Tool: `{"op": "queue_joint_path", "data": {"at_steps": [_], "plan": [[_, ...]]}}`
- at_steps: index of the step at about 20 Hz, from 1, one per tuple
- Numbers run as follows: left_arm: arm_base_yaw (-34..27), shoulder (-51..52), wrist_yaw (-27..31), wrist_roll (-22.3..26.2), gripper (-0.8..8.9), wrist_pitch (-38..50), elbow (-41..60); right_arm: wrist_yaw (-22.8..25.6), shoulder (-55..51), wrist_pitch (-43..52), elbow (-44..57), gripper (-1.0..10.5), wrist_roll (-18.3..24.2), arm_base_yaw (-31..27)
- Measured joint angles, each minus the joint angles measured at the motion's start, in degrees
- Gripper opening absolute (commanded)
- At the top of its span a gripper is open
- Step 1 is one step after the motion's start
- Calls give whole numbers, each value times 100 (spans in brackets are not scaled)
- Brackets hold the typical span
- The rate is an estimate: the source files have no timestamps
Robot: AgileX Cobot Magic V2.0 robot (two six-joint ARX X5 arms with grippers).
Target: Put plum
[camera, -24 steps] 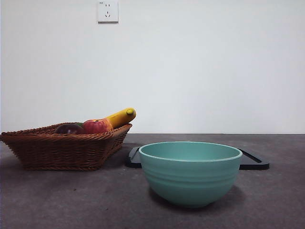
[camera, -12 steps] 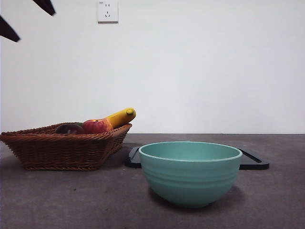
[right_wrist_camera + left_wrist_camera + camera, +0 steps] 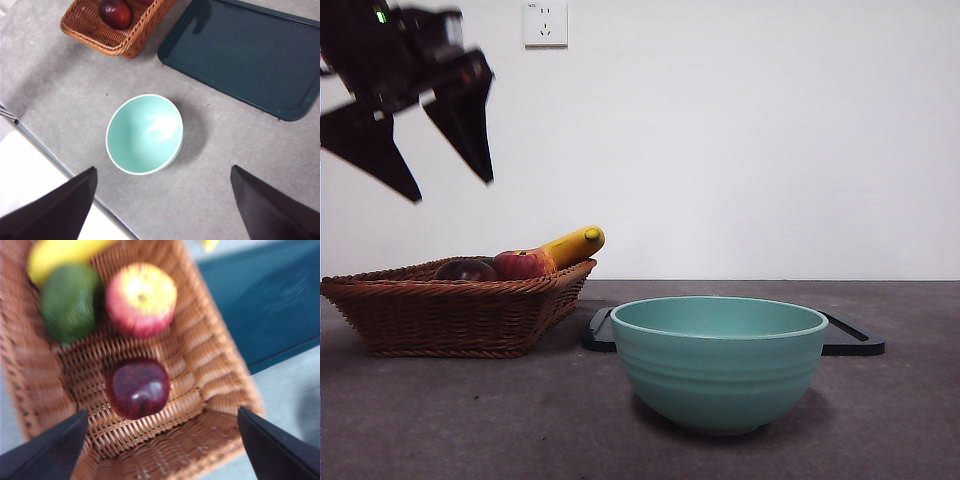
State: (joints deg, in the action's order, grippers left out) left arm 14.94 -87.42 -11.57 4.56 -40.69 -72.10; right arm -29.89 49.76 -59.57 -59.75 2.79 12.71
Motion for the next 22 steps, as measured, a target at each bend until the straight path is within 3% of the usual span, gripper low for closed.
{"op": "queue_joint_path", "data": {"at_steps": [10,19,22], "plan": [[20,-1147,267,195,472,540,-2,-2,-2,0,0,427,0,0],[31,-1530,267,223,457,710,-7,-2,0,0,0,427,0,0],[31,-1530,269,223,320,708,-7,-2,0,0,0,427,0,0]]}}
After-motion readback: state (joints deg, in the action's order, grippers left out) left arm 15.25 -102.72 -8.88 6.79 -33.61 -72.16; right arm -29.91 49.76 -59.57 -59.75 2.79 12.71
